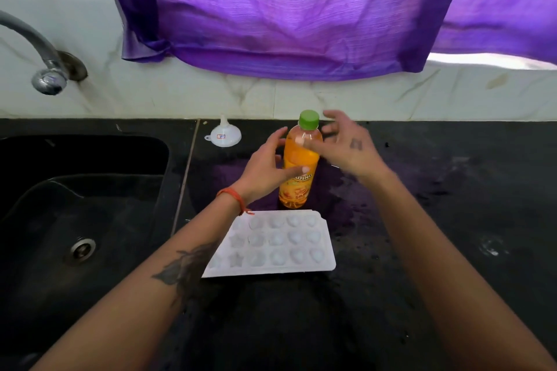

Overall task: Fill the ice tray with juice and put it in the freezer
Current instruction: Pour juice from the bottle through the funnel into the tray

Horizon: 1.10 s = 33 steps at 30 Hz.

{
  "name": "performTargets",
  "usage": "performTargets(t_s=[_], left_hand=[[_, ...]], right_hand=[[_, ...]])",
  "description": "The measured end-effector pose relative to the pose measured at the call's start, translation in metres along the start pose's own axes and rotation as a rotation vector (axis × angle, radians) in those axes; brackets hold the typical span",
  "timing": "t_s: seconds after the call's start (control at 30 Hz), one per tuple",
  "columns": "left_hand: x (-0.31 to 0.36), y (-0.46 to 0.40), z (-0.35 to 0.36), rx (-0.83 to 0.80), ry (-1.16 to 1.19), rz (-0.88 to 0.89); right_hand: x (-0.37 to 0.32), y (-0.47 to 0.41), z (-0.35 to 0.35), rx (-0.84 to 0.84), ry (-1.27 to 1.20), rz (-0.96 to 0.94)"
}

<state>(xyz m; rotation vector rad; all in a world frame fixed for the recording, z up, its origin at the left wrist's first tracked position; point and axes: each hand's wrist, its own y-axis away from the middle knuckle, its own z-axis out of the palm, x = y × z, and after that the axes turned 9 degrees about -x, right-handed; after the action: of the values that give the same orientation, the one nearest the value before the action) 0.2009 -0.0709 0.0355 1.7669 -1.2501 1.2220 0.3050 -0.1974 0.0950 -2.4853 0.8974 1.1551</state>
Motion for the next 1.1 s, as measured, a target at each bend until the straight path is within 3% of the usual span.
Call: performTargets(t_s=[0.1, 0.27, 0.43, 0.6, 0.7, 0.83, 0.93, 1.1], left_hand=[[0.009, -0.007, 0.004, 0.039, -0.041, 0.013], [0.011, -0.015, 0.020, 0.150, -0.186, 0.057], [0.002, -0.015, 0.020, 0.204, -0.193, 0.119], [0.002, -0.018, 0.018, 0.183, -0.202, 0.136], [0.002, -0.020, 0.018, 0.153, -0.198, 0.117], [0.002, -0.020, 0.018, 0.147, -0.201, 0.097], [0.002, -0.021, 0.019, 0.135, -0.190, 0.096], [-0.001, -0.020, 0.014, 0.119, -0.152, 0.092]], right_hand=[[-0.032, -0.009, -0.017, 0.126, 0.262, -0.094], [-0.055, -0.025, -0.010, 0.047, 0.708, -0.052], [-0.039, -0.024, -0.001, 0.103, 0.732, -0.248], [-0.037, -0.025, -0.033, -0.183, 0.648, -0.480], [-0.044, -0.034, -0.049, -0.343, 0.647, -0.415], [-0.051, -0.044, -0.041, -0.271, 0.889, -0.233], [-0.057, -0.044, -0.035, -0.284, 0.973, -0.272], [-0.052, -0.038, -0.039, -0.326, 0.903, -0.448]])
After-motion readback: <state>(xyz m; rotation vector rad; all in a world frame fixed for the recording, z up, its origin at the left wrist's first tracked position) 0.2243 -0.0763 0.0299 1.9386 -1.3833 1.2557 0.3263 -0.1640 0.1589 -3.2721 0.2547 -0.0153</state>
